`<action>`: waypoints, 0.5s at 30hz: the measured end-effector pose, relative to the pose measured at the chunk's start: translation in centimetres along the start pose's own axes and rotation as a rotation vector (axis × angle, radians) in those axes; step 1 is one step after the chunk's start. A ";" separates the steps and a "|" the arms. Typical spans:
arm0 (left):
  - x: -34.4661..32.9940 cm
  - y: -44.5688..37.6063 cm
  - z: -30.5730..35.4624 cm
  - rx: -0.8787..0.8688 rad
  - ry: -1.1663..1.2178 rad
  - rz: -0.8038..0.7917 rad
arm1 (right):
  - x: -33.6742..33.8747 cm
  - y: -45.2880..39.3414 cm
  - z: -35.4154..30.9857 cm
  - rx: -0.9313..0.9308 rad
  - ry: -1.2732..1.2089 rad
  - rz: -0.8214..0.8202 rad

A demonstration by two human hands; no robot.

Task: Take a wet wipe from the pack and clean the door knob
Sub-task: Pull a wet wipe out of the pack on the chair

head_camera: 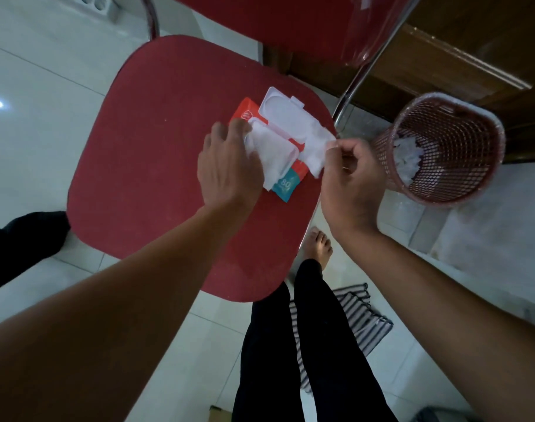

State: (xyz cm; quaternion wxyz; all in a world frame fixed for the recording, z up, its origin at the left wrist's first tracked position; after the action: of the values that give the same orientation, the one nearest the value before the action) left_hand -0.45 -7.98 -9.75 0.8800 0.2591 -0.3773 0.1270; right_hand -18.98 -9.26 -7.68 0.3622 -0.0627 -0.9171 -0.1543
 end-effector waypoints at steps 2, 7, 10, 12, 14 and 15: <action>-0.2 0.5 1.3 -0.223 -0.149 -0.058 | -0.1 0.2 0.0 -0.027 -0.034 -0.048; -1.6 1.3 2.0 -0.439 -0.235 -0.269 | 0.0 1.0 -0.3 -0.040 -0.086 -0.116; -1.0 1.5 2.7 -0.368 -0.139 -0.235 | 1.2 1.1 -0.5 -0.054 -0.103 -0.118; 0.2 2.2 4.4 -0.400 0.019 -0.194 | 2.5 1.1 -1.2 -0.063 -0.121 -0.129; 1.6 3.4 6.7 -0.418 0.211 -0.182 | 4.5 1.1 -2.2 -0.068 -0.143 -0.130; 2.3 4.0 7.7 -0.396 0.314 -0.191 | 5.4 1.1 -2.7 -0.065 -0.148 -0.136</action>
State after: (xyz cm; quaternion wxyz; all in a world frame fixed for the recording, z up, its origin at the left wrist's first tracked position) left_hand -5.16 -8.86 -2.22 0.9693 0.0933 -0.2273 0.0059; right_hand -20.92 -9.09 -1.84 0.2797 -0.0233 -0.9380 -0.2033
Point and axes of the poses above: each hand's wrist, its own y-axis away from the middle knuckle, its own x-axis out of the back of the hand, z = x × y, the point moved 5 cm from there along -y, towards the middle knuckle, and after that the axes turned 13 degrees about y, right-handed, at the moved point
